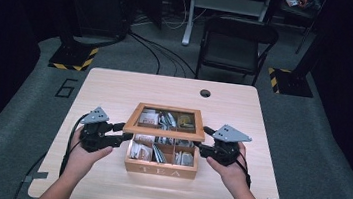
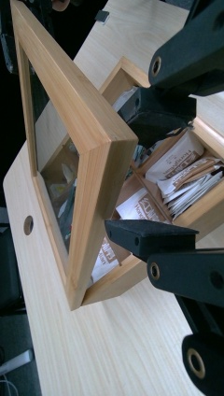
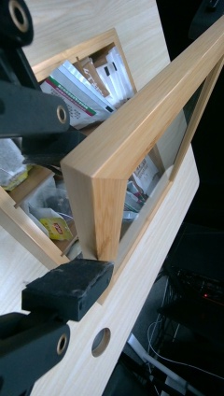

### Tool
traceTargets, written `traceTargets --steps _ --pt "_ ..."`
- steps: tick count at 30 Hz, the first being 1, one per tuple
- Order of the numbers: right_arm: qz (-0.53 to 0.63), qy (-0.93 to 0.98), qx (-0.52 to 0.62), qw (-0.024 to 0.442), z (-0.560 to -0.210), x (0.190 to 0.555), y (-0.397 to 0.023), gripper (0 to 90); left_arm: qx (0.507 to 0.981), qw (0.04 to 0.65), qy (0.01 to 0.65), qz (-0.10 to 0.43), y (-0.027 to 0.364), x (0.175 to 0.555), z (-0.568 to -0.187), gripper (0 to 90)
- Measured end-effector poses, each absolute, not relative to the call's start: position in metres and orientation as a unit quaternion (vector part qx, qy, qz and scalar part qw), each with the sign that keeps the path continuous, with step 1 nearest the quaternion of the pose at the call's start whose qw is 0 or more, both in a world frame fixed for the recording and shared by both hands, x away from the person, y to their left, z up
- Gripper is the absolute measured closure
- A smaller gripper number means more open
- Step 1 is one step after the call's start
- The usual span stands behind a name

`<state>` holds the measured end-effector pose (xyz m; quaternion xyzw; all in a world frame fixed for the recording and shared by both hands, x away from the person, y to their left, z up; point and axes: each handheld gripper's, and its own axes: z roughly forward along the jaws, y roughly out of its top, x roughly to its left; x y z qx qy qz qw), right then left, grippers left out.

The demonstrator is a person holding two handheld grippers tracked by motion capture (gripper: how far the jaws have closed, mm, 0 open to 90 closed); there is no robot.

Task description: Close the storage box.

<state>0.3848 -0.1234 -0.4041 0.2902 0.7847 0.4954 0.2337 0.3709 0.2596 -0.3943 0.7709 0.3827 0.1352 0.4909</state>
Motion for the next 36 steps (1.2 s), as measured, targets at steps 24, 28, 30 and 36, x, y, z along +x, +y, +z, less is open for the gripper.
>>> traceTargets --steps 24,28,30,36 --pt "0.483 0.792 0.333 0.169 -0.422 0.37 -0.127 42.1 0.776 0.492 0.372 0.132 0.257 0.358 -0.422 51.3" --pt "0.479 0.794 0.341 0.153 -0.426 0.366 -0.127 44.1 0.776 0.491 0.372 0.134 0.256 0.356 -0.426 51.4" --pt "0.478 0.797 0.339 0.146 -0.427 0.365 -0.126 44.6 0.773 0.493 0.375 0.134 0.255 0.355 -0.427 51.4" --pt "0.472 0.804 0.332 0.145 -0.428 0.359 -0.123 45.5 0.776 0.492 0.374 0.132 0.255 0.353 -0.43 52.2"
